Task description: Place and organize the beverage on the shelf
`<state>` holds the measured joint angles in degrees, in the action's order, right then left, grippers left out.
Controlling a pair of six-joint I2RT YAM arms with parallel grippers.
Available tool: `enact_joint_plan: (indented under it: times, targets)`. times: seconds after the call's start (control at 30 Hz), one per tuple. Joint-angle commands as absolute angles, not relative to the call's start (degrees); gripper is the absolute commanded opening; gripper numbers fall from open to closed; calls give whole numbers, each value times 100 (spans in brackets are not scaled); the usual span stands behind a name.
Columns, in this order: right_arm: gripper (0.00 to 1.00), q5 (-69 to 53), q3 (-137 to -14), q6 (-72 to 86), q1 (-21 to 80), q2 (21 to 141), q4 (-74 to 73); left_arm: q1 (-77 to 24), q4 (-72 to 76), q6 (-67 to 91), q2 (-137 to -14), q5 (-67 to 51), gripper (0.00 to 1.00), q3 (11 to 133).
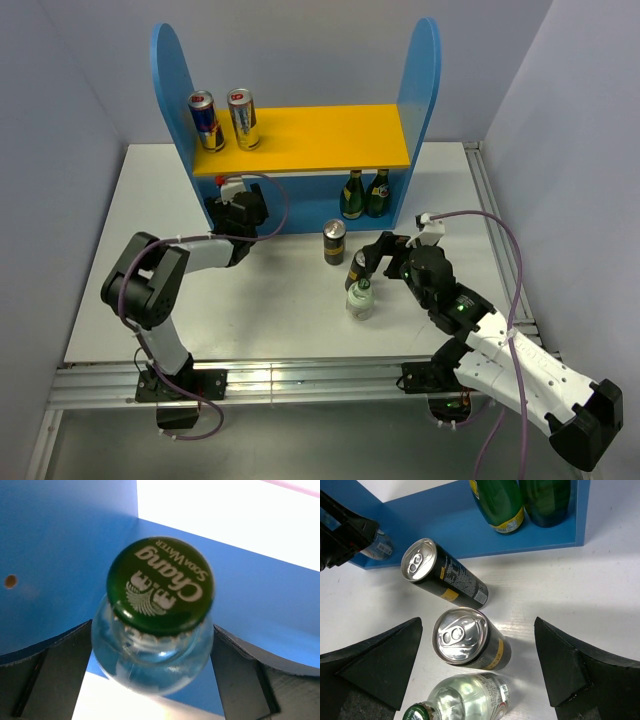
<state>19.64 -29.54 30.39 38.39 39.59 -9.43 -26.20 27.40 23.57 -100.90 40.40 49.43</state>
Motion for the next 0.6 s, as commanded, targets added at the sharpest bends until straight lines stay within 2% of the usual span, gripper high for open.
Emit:
enact_joint_plan:
  times: [0.0,0.23,0.57]
  targets:
    - [100,1951,-2936,3015,3867,3867,-712,-2706,2884,2259,-9484,4078,99,5247]
    - [100,1942,-2900,3015,3876,3788,-729,-3225,2031,2355,-8914,4447,99,5107]
    - [100,1960,-2900,3024,3867,3718,-738,-4313,116,3628,-7595,5265,99,4536]
